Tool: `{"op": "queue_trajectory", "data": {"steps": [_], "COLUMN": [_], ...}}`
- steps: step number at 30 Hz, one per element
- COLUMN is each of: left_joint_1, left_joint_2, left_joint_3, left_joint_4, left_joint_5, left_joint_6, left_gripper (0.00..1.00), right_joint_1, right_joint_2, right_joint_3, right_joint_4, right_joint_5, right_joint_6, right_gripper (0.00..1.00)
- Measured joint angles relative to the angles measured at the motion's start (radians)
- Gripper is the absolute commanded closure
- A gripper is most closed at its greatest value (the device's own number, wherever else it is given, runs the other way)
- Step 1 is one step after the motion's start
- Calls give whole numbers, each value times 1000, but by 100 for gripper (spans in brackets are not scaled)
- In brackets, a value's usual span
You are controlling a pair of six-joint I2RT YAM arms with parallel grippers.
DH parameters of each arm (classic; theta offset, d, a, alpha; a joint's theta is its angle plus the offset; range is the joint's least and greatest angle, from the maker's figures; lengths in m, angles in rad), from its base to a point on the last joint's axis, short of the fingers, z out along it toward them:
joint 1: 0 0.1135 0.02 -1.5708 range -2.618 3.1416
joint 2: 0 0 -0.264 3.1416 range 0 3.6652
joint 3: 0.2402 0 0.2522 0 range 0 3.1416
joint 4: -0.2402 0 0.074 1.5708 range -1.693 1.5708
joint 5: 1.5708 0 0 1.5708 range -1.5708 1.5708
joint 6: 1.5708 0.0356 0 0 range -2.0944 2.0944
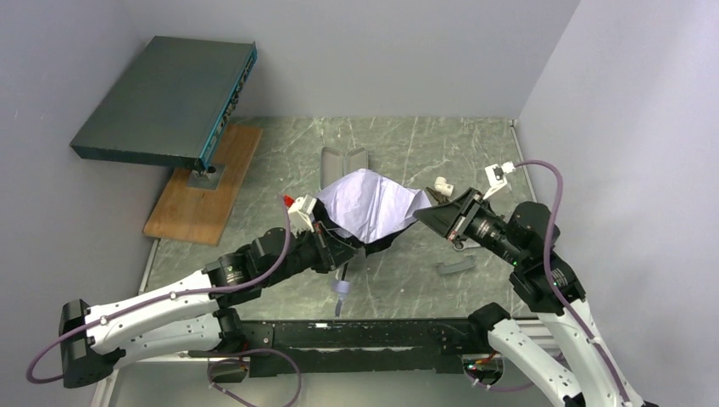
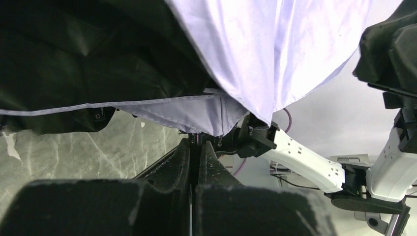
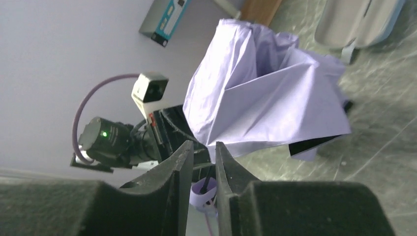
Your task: Open the umbrella
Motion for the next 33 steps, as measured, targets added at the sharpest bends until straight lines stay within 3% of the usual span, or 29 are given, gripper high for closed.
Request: {"op": "queue_trajectory", "data": {"steps": [9, 14, 20, 24, 33], "left_joint_1": [0, 0, 0, 0, 6], "left_joint_2": [92, 159, 190, 190, 249], "left_joint_3": [54, 130, 185, 192, 190], "left_joint_4": [39, 39, 40, 38, 43], "left_joint_5": [46, 47, 56, 71, 112], "left_joint_6": [-30, -33, -34, -35, -61], "left_gripper": [100, 100, 100, 100, 100], "right_joint_1": [114, 239, 249, 249, 248], "right_joint_2": [53, 109, 232, 311, 452], "right_joint_3": [-93, -98, -74, -5, 315], "right_joint_4": [42, 45, 35, 6, -55], "right_joint_5": [-49, 8, 102, 164, 262], "right_joint_6": [33, 21, -47, -105, -235], "right_gripper": [83, 78, 76, 74, 73]}}
